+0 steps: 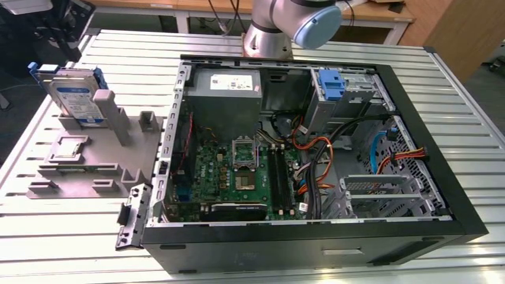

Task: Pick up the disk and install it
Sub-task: 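Reach for the disk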

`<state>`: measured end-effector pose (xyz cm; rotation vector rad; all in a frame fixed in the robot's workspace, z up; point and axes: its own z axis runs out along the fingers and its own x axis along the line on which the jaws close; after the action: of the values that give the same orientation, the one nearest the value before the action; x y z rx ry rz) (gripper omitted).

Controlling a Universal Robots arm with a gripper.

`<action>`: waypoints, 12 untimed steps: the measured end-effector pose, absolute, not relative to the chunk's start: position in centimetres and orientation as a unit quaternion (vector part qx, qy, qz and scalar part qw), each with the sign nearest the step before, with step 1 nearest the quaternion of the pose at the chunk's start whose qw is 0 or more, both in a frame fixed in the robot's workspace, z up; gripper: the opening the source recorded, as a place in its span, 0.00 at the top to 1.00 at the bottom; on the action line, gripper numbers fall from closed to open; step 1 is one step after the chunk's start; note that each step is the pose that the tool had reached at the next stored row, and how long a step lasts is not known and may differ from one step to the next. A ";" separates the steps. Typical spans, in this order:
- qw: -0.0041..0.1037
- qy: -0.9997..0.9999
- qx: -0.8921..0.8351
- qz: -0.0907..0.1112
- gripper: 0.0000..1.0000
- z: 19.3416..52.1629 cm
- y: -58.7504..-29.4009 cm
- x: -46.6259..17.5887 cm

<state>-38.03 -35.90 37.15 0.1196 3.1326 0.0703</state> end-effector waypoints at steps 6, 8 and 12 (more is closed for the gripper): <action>0.003 0.999 0.038 0.022 0.90 37.0 -35.7 -40.7; 0.003 0.999 0.038 0.022 0.90 36.9 -35.6 -41.6; 0.003 0.999 0.038 0.022 0.90 36.7 -35.1 -43.0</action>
<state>-42.98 -35.10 36.72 0.1197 3.1327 0.0704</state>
